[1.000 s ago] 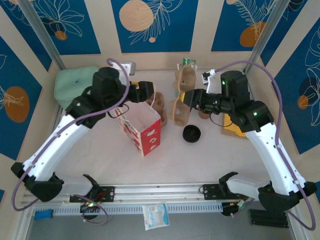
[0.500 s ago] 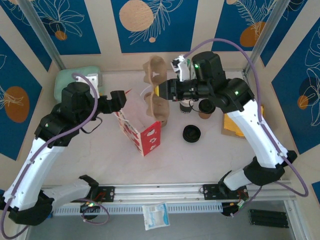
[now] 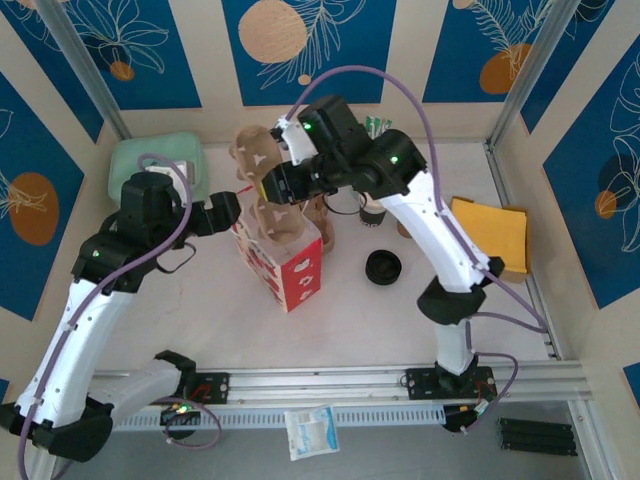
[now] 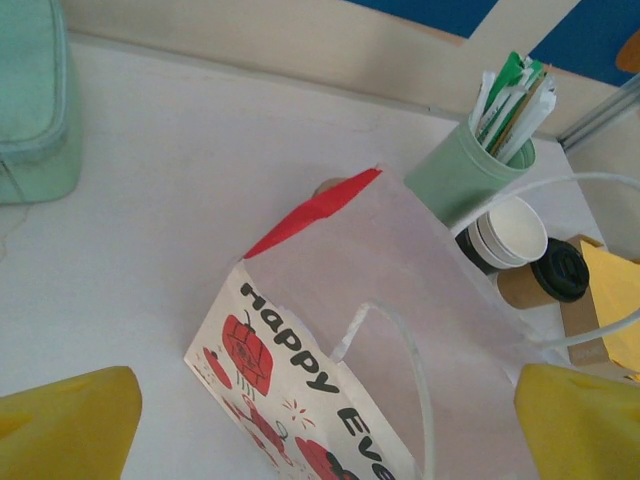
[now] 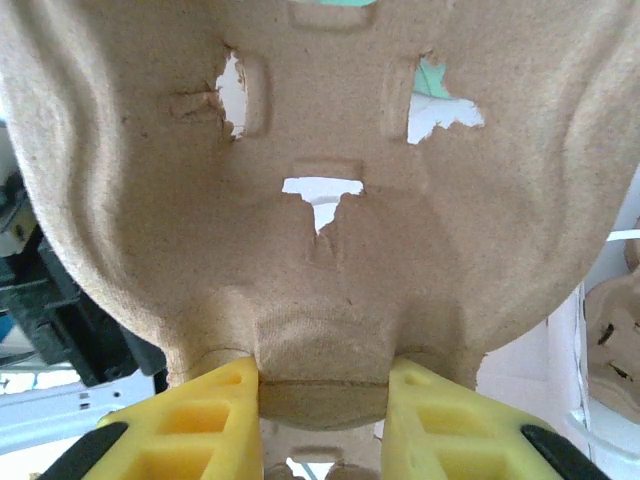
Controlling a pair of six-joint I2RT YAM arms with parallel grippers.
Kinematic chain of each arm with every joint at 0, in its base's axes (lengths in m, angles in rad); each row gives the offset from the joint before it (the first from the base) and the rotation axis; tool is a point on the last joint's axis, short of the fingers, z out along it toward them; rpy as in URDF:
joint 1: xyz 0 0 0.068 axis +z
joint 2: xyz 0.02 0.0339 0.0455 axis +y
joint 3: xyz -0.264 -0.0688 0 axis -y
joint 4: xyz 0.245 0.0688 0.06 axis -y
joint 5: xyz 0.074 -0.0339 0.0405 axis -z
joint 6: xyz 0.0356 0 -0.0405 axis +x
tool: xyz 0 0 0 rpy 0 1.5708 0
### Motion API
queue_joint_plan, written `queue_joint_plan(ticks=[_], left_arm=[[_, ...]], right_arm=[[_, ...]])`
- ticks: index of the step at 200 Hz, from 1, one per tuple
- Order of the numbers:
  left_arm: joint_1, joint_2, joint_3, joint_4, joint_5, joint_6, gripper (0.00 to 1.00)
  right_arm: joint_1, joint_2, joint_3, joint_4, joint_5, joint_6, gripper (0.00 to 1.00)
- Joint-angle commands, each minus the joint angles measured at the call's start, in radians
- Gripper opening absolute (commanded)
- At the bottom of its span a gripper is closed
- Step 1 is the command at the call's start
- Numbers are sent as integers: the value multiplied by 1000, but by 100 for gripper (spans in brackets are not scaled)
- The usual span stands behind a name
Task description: Pack the takeout coffee
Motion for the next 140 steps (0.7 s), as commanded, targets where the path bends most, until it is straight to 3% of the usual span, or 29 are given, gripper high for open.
queue_joint_plan(ticks=[1,42,97,140], left_arm=[[13,10,-24,41,49,19,91],[16,26,-55,77,73,22,78],[16,10,-71,75,97,15,27],[16,-27,-92,77,138,-18,7]], right_arm=[[8,35,67,-116,44,-44,28],[9,54,37,-103,48,-50,28],[13,96,35,-100,61,-68,28],[13,129,37,-68,100,-73,27]])
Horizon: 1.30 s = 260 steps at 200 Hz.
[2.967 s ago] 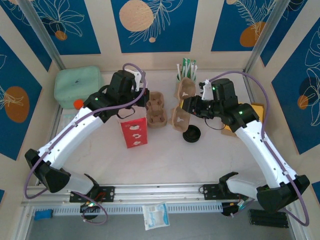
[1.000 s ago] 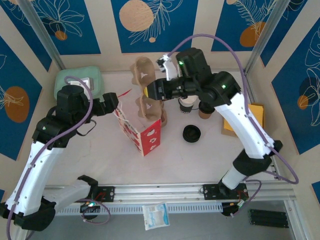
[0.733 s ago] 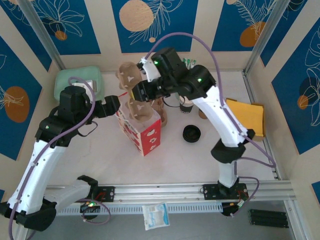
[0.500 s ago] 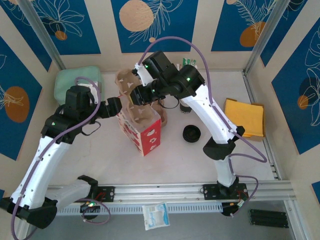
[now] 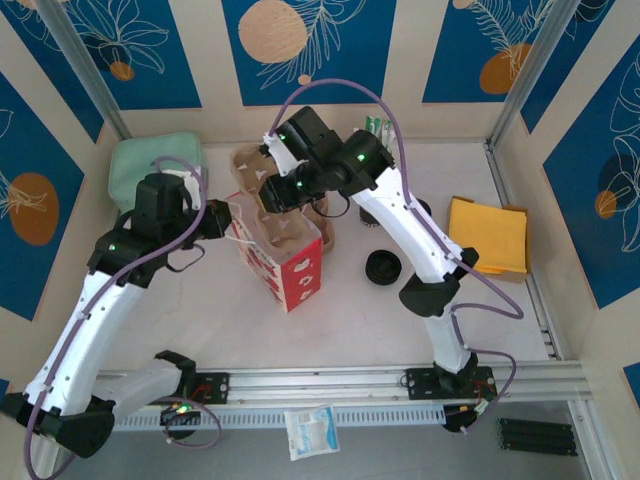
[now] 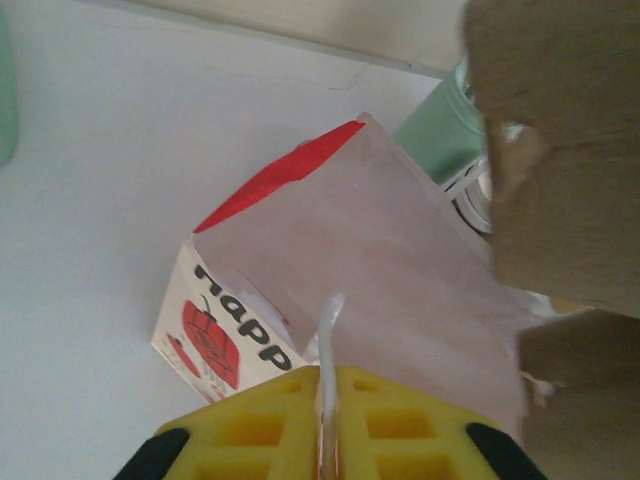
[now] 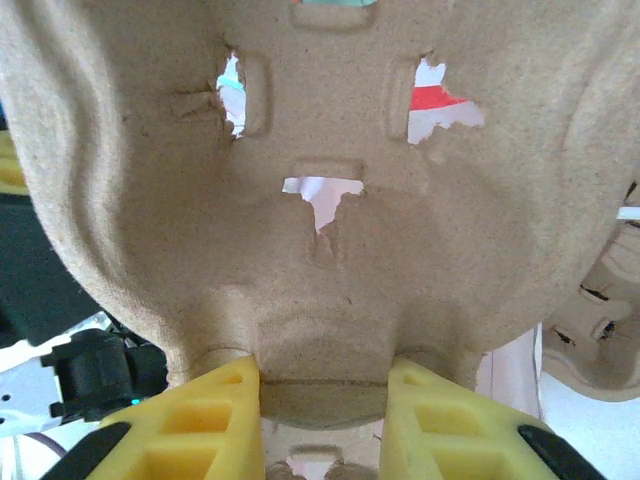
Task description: Pack the takeout coffee
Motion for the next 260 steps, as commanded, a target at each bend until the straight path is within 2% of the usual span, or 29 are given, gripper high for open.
queue_joint_plan(ticks=[1,33,107,260], left_arm=[[9,-36,-13,18,49,-19,7],[9,-56,-31,23,78,-41,0],[8,-102,-111,53,92,-85,0],[9,-159,-139,59,59,-114,0]], right_arm=[[7,18,9,9,29,-19,27],[8,40,8,1,30,-23,26],[29,67,8,-54,75,-41,26],[78,97,4,-154,174,-57,25]])
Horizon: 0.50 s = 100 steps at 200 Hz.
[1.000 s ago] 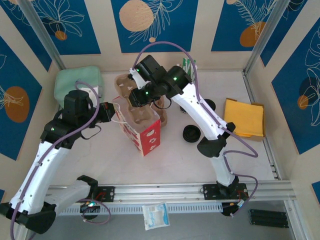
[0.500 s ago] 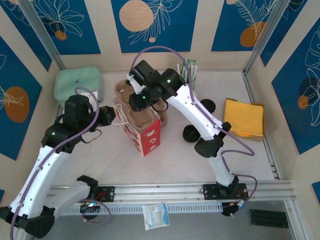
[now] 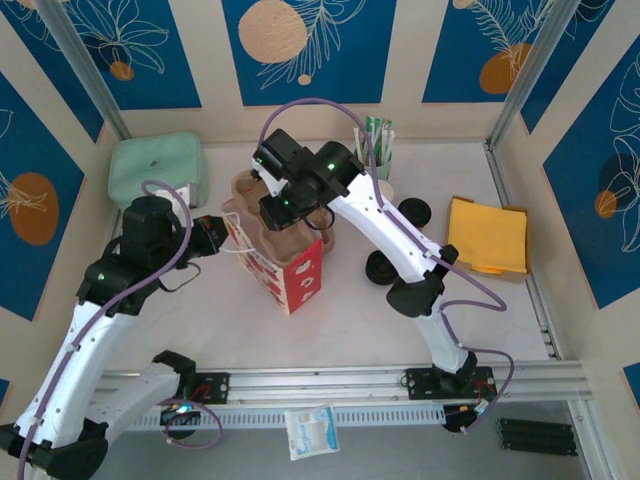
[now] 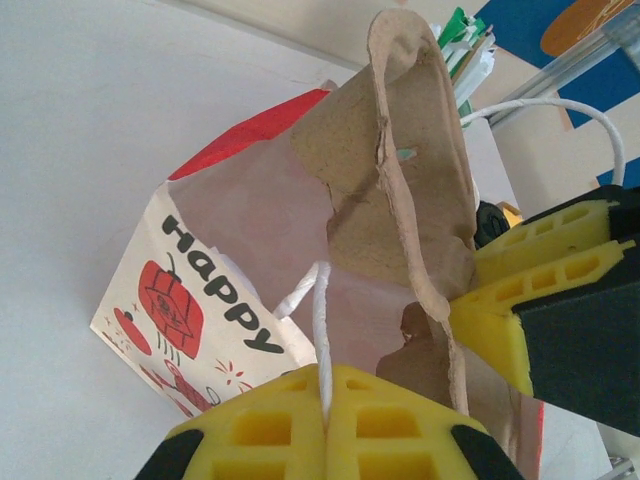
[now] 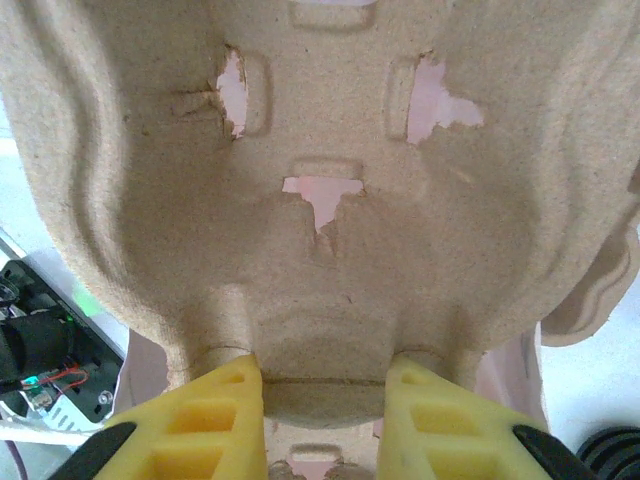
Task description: Pack the takeout coffee
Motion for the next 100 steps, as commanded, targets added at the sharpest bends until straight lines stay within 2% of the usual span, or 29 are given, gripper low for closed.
queue_joint_plan(ticks=[1,100], left_arm=[[8,-9,-8,15,-6,-4,0],[9,-4,-18,22,-11,-4,0]], right_arm=[[18,22,4,-43,25,-25,25],[44,57,1,-100,76,-58,25]])
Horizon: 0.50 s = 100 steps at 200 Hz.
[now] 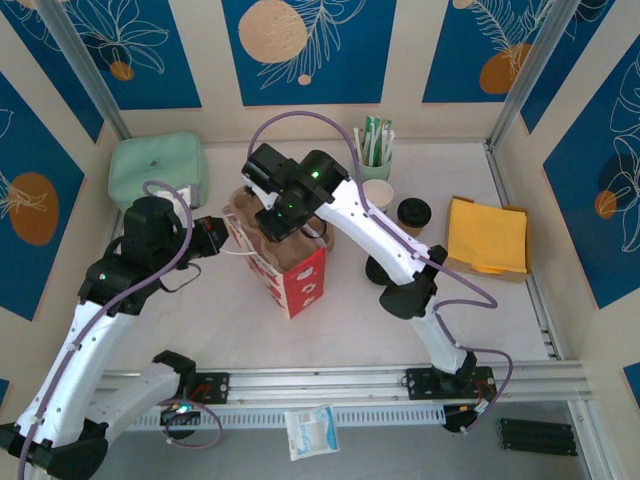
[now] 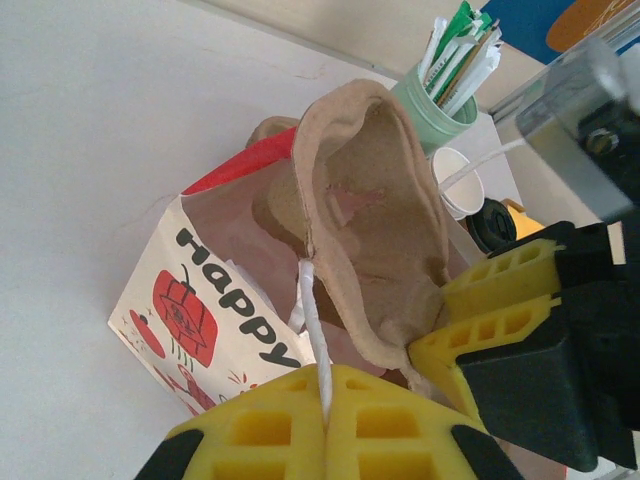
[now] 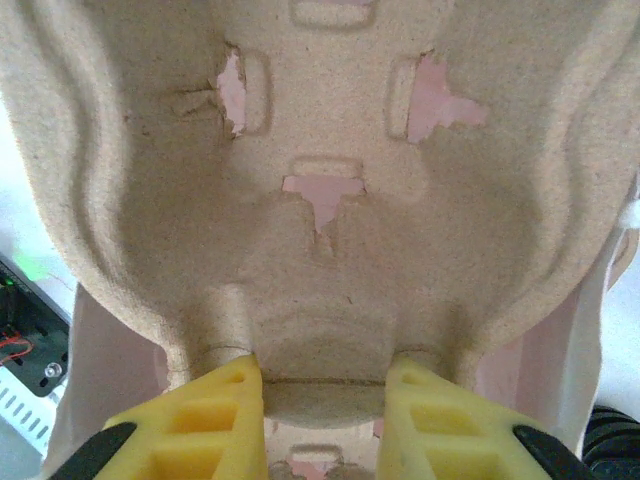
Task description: Pack the takeout coffee
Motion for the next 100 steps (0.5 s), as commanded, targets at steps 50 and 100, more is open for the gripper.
queue_joint_plan(ticks=[50,100], left_arm=[[9,-5,-13,21,-13,-4,0],[9,-3,-14,24,-13,-4,0]], right_arm=[[10,26,-7,-65,19,-14,25],[10,23,-3,-71,8,-17,24]])
